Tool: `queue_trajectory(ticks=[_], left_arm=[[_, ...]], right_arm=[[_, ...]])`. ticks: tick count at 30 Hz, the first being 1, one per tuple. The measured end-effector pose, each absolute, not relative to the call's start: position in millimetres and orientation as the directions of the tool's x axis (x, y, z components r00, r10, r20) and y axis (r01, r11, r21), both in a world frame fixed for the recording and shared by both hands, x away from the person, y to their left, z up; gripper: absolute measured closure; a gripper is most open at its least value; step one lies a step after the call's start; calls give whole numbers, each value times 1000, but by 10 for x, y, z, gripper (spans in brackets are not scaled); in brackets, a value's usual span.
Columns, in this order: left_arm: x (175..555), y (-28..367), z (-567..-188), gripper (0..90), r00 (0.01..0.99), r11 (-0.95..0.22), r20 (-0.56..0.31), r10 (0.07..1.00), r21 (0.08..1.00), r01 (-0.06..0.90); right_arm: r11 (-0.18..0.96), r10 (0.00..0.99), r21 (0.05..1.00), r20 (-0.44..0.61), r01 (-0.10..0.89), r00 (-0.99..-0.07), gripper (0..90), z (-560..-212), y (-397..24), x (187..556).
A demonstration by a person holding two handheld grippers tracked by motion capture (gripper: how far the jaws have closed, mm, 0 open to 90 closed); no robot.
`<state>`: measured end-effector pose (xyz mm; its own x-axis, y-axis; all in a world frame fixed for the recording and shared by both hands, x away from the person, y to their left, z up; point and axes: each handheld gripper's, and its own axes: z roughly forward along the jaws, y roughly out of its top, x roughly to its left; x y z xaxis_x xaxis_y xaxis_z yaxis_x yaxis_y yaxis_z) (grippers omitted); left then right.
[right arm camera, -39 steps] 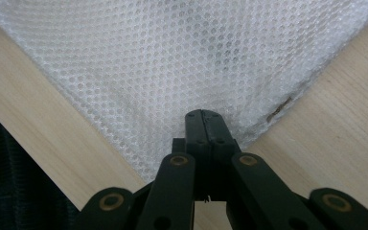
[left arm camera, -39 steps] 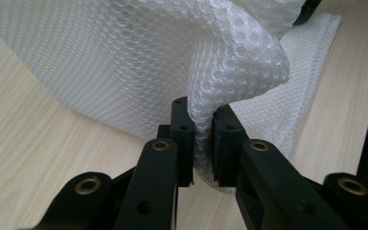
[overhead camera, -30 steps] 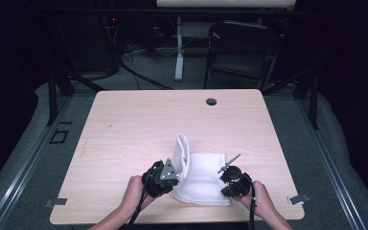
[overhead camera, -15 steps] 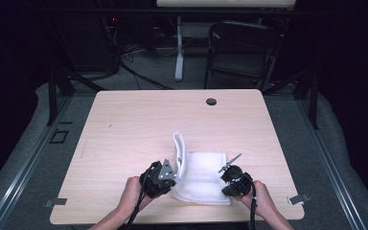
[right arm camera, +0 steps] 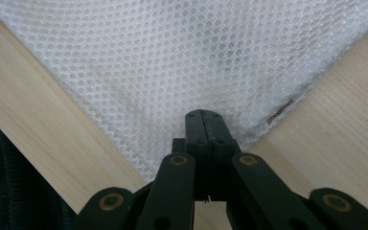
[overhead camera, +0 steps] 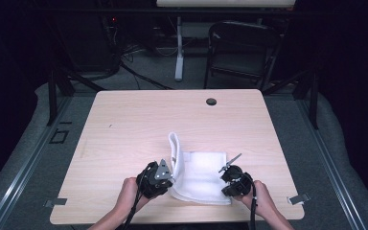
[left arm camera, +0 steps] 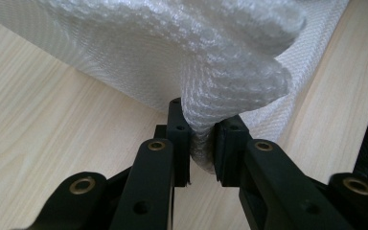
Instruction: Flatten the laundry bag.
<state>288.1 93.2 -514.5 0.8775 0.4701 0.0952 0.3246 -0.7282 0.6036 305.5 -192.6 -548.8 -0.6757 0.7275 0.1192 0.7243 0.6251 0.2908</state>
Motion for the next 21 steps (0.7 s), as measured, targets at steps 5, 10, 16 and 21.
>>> queue_trajectory(ticks=[5, 10, 16, 21], left_arm=[[2885, 954, -5157, 786, 876, -727, 86, 475, 599, 335], [2899, 999, -5170, 785, 879, -726, 63, 473, 593, 349], [2913, 1081, -5204, 785, 874, -719, 29, 486, 582, 380], [2913, 1113, -5230, 784, 871, -716, 13, 491, 575, 395]], right_arm=[[627, 725, 291, 119, 722, -678, 900, -5488, -1929, 3056], [639, 715, 285, 121, 714, -688, 900, -5482, -1947, 3067], [629, 719, 304, 123, 716, -684, 900, -5493, -1957, 3063], [631, 717, 305, 123, 713, -687, 900, -5493, -1960, 3064]])
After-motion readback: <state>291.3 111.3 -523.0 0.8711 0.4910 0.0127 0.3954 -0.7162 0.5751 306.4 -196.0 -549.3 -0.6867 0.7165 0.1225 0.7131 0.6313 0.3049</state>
